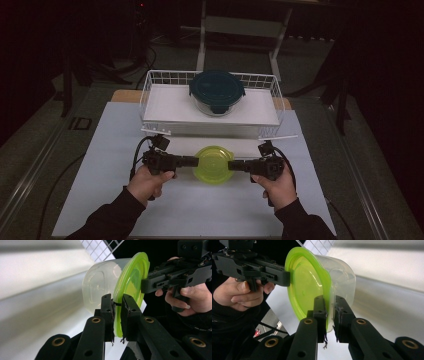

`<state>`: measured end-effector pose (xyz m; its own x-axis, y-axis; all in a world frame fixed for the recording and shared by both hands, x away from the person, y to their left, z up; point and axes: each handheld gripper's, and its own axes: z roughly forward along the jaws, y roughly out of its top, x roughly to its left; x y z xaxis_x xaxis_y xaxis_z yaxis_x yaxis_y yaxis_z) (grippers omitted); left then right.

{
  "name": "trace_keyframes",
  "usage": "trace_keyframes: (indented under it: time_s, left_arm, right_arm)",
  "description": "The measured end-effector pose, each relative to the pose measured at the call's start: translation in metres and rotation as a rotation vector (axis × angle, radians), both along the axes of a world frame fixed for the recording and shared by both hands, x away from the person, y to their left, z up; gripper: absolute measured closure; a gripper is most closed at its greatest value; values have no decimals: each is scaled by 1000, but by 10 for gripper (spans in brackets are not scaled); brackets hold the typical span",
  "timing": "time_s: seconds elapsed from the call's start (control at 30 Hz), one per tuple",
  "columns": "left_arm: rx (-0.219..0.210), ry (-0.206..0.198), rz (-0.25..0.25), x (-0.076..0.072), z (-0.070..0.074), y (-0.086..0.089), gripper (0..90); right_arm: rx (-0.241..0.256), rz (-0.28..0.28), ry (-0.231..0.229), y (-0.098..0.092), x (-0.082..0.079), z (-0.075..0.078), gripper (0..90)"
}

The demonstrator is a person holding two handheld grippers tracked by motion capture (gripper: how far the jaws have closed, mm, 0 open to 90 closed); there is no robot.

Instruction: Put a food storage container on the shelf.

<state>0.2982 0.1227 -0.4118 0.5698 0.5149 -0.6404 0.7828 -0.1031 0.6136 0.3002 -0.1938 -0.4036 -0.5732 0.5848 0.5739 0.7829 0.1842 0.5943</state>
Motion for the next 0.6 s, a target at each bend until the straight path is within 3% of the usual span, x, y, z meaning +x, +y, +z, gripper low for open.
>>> trace_keyframes:
  time_s: [0.3, 0.6]
  left_arm:
    - [-3, -49, 5, 2, 34, 0, 807]
    - [1, -113, 17, 12, 82, -1, 812]
  right_arm:
    - [22, 2, -36, -2, 4, 30, 814]
    - [36, -7, -83, -2, 15, 70, 815]
